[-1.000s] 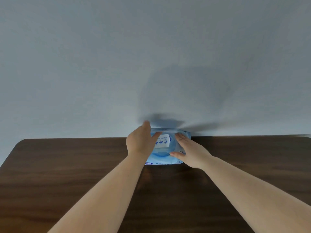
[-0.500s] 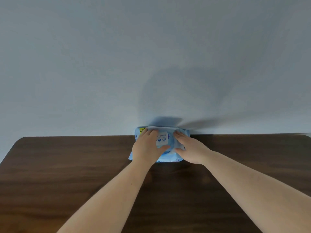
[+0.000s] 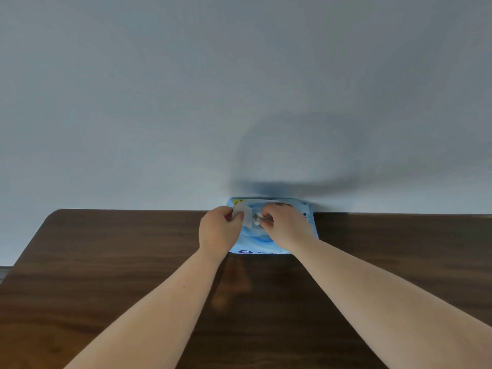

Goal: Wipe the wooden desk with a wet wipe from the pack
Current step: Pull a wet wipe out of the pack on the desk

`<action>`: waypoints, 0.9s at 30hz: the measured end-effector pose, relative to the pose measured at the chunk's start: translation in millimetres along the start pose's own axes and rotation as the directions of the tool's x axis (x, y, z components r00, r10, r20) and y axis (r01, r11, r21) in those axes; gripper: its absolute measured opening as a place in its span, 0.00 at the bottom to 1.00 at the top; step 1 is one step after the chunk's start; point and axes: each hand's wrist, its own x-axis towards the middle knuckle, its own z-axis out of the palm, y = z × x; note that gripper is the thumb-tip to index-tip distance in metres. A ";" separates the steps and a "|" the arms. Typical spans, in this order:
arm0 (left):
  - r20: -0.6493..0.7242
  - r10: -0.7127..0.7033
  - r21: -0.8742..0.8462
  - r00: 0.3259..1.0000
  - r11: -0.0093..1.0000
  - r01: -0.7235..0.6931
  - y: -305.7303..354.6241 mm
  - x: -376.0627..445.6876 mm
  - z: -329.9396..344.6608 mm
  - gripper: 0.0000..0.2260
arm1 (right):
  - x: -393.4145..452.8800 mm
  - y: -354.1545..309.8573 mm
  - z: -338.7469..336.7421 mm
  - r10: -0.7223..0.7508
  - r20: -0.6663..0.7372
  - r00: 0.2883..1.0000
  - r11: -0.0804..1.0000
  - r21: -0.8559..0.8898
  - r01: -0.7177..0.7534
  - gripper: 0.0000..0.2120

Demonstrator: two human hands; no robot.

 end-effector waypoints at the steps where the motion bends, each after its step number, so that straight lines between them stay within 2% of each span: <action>1: 0.006 0.009 0.007 1.000 1.000 -0.009 0.6 0.7 -0.3 0.15 | 2.0 -0.5 1.3 0.032 0.008 0.999 0.999 0.043 -0.032 0.12; 4: 0.024 -0.005 0.020 1.000 1.000 0.004 2.9 2.4 -2.4 0.18 | 7.6 2.0 2.9 0.104 0.025 0.994 0.986 0.129 -0.107 0.14; 7: 0.041 -0.007 0.035 0.999 0.999 0.006 4.5 2.7 -3.0 0.15 | 8.2 3.9 -0.6 0.130 -0.047 0.990 0.974 0.193 -0.119 0.04; 8: 0.045 -0.007 0.035 0.999 0.999 0.005 5.3 2.4 -3.0 0.14 | 7.8 3.6 -2.2 0.120 -0.063 0.991 0.975 0.196 -0.106 0.03; 11: 0.042 -0.007 0.053 0.999 0.999 0.005 5.6 2.1 -2.3 0.14 | 9.6 5.2 -2.1 0.064 -0.063 0.996 0.981 0.185 -0.051 0.09; 14: 0.023 0.001 0.075 1.000 0.997 -0.003 5.8 2.6 -1.9 0.15 | 8.4 3.2 -0.7 0.046 -0.052 0.998 0.970 0.241 -0.032 0.09; 18: 0.018 -0.001 0.088 1.000 0.996 0.000 6.5 3.0 0.3 0.15 | 6.1 2.1 3.2 0.010 -0.058 0.998 0.998 0.055 -0.007 0.11; 19: 0.012 -0.004 0.098 1.000 0.995 0.003 6.5 3.1 -0.3 0.15 | 6.0 0.5 1.6 0.012 -0.064 0.998 0.999 0.053 -0.009 0.10; 21: -0.002 -0.023 0.137 1.000 0.990 0.023 5.4 3.8 -1.7 0.17 | 5.8 -4.0 -4.9 0.046 -0.070 0.996 0.984 0.174 -0.033 0.07; 23: 0.007 -0.042 0.175 0.999 0.984 0.040 6.0 3.5 -4.5 0.16 | 1.6 -10.1 -20.5 0.152 -0.038 0.988 0.882 0.456 -0.118 0.04; 25: 0.015 -0.067 0.108 0.998 0.992 0.065 6.6 1.7 -7.6 0.08 | -5.6 -13.9 -41.2 0.225 0.061 0.972 0.659 0.726 -0.198 0.04; 27: -0.021 -0.109 -0.034 0.994 0.994 0.108 11.7 -2.8 -13.5 0.13 | -13.2 -11.1 -60.1 0.206 0.146 0.968 0.466 0.855 -0.228 0.06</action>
